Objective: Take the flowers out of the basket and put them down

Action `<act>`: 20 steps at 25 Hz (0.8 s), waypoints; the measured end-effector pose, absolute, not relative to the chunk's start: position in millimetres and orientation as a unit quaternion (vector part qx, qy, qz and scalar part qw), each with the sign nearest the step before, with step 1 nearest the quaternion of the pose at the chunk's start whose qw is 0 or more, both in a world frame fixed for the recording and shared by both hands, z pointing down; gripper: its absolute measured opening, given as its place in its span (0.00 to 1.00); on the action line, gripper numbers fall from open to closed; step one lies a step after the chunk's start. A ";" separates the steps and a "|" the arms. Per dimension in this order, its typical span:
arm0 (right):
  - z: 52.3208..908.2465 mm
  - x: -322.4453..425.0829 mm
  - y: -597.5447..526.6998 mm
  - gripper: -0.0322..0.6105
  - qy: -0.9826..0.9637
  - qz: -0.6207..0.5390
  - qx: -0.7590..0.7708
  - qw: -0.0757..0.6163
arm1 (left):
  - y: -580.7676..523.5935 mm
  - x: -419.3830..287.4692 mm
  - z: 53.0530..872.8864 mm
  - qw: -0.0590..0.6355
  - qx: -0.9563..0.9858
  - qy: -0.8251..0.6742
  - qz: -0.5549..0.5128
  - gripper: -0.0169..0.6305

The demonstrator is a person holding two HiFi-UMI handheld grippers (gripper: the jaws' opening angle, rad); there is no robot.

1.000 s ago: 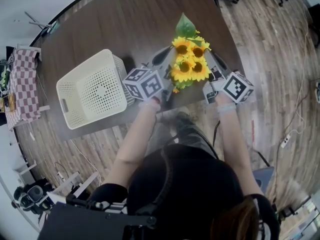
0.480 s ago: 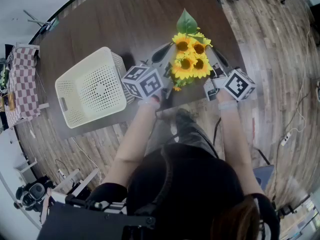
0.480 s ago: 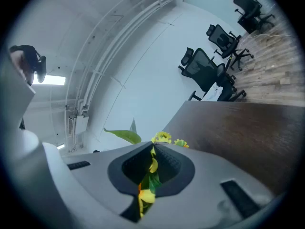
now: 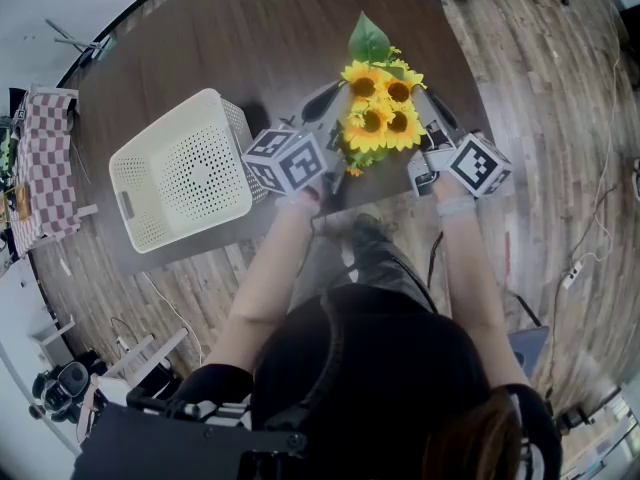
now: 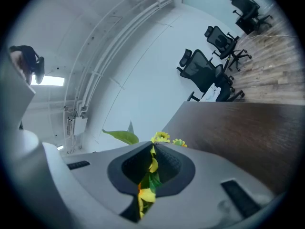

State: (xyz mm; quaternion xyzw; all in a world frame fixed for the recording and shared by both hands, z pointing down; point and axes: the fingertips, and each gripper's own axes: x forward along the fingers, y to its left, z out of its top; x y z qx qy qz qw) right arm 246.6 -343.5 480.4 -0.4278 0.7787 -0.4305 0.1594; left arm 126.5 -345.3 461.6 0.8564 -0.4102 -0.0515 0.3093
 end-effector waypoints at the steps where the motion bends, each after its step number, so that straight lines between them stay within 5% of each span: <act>1: 479.9 246.2 -343.7 0.06 0.779 -0.431 -0.426 0.161 | -345.4 125.9 461.7 0.311 0.855 -0.411 -0.054 0.05; 20: 478.4 267.4 -337.1 0.09 0.759 -0.432 -0.450 0.185 | -337.5 112.0 449.1 0.293 0.847 -0.437 -0.078 0.09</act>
